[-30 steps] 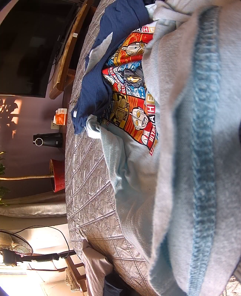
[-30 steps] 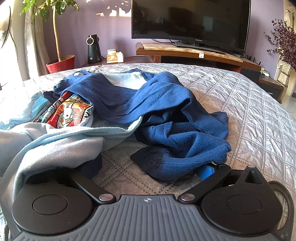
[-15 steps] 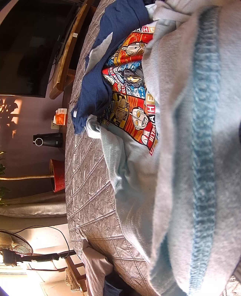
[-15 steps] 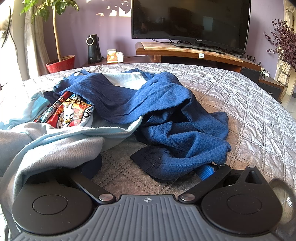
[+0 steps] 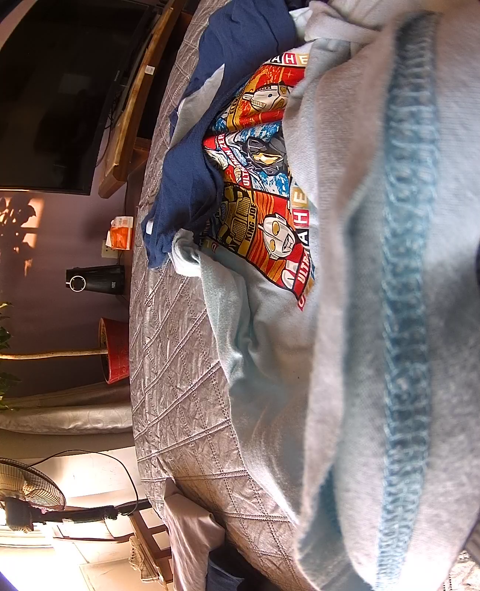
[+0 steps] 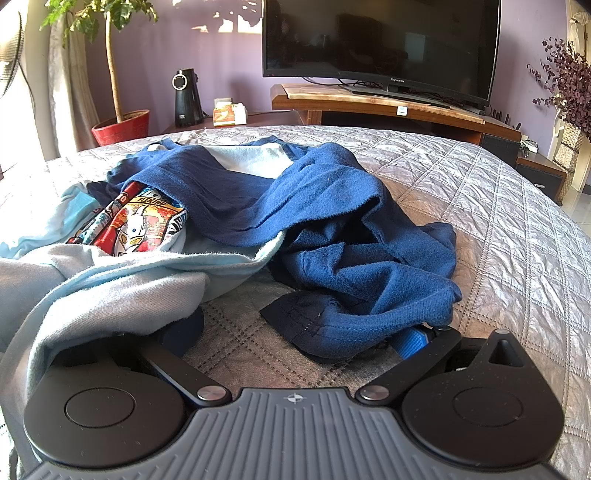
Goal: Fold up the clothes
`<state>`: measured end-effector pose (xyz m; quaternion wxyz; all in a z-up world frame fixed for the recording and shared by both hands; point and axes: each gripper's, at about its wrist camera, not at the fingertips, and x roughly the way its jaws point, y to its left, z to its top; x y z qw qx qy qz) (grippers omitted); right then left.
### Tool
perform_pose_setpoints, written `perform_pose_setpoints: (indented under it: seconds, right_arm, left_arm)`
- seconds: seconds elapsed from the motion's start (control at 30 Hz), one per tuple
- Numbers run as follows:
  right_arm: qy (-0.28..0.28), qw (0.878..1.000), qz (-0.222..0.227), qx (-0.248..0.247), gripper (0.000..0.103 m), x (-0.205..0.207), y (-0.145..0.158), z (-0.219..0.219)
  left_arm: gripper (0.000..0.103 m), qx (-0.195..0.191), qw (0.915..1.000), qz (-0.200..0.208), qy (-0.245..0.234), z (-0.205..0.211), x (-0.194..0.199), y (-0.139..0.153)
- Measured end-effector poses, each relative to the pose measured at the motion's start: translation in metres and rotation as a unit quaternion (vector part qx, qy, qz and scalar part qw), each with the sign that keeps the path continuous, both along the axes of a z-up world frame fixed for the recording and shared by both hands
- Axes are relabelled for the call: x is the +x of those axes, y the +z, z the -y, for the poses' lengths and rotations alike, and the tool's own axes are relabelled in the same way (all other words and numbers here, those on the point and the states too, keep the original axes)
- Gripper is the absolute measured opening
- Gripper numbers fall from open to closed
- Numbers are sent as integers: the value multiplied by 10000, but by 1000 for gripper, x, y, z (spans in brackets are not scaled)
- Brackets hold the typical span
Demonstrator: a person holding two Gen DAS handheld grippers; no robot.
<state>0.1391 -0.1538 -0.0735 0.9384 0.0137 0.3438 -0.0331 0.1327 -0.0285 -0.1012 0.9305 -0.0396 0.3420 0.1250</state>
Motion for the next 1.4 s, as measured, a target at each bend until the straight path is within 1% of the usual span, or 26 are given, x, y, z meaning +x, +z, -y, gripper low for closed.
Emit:
perform_pose_setpoints:
  seconds: [0.9, 0.97, 1.07, 1.1, 1.2, 1.27, 1.3, 1.33, 1.37, 1.4]
  right_arm:
    - [10, 10000, -20, 18, 103, 0, 1, 0]
    - [136, 9997, -216, 49, 103, -1, 5, 0]
    - [612, 9956, -691, -167, 103, -4, 16, 5]
    - [600, 9949, -776, -233, 103, -9, 19, 12]
    - [310, 9941, -1014, -226, 103, -30, 33, 40]
    - [104, 9947, -1017, -80, 103, -43, 45, 54]
    - [70, 9955, -930, 179, 102, -50, 53, 59]
    - [95, 9957, -792, 480, 100, -56, 60, 61]
    - [180, 9957, -617, 666, 99, -62, 69, 59]
    - [276, 9966, -364, 685, 99, -70, 78, 54]
  left_arm:
    - [103, 3, 10000, 2, 14, 0, 1, 0]
    - [103, 2, 10000, 2, 14, 0, 1, -1]
    - [103, 3, 10000, 2, 14, 0, 1, 0]
    - [103, 3, 10000, 2, 14, 0, 0, 0]
    - [103, 2, 10000, 2, 14, 0, 0, 0]
    - [103, 1, 10000, 3, 15, 0, 1, 0]
    - [103, 1, 10000, 2, 15, 0, 1, 0]
    - [103, 2, 10000, 2, 16, 0, 1, -1]
    - [103, 2, 10000, 2, 17, 1, 1, -1]
    - [103, 1, 10000, 2, 18, 1, 1, -1]
